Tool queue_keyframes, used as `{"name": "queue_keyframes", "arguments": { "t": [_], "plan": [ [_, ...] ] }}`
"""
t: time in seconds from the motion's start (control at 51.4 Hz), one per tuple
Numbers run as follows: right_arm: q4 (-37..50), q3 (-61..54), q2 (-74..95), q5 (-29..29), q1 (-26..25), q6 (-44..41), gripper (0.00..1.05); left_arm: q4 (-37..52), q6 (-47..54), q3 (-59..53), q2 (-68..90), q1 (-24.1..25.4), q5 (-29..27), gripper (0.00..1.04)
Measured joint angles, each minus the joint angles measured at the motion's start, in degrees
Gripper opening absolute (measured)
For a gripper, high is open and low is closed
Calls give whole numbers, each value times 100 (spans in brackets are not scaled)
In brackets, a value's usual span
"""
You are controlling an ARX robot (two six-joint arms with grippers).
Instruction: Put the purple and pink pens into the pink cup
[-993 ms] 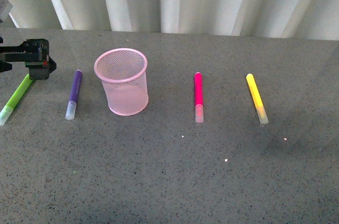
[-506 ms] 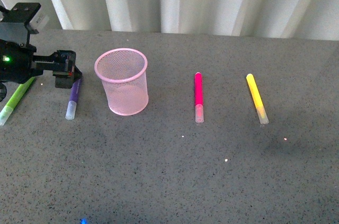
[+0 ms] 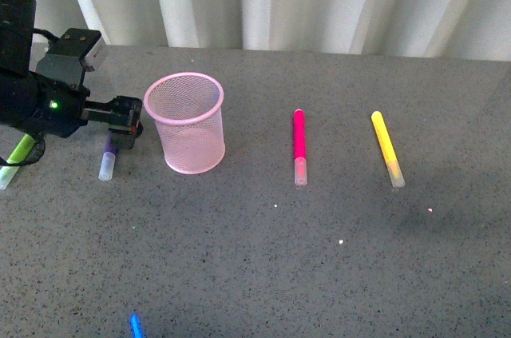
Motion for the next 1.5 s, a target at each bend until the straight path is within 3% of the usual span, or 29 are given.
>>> {"name": "queue_keyframes", "arguments": {
  "t": [0.467, 0.584, 0.72, 0.954, 1.246, 1.382, 1.499],
  "plan": [
    [0, 0, 0, 0, 0, 0, 98, -634, 66, 715, 367, 37, -216, 97],
    [0, 0, 0, 0, 0, -2, 98, -706, -22, 813, 407, 87, -323, 80],
    [0, 0, 0, 0, 0, -2, 98, -758, -289, 870, 417, 227, -457, 49],
    [0, 0, 0, 2, 0, 0, 98, -833, -595, 774, 282, 354, -323, 14],
    [0, 0, 0, 2, 0, 0, 98, -133, -732, 361, -581, 413, -343, 13],
    [0, 0, 0, 0, 0, 0, 98, 901, -1377, 85, -1576, 358, -87, 13],
    [0, 0, 0, 0, 0, 0, 98, 2122, -2076, -358, -2234, 22, -247, 13]
  ]
}}
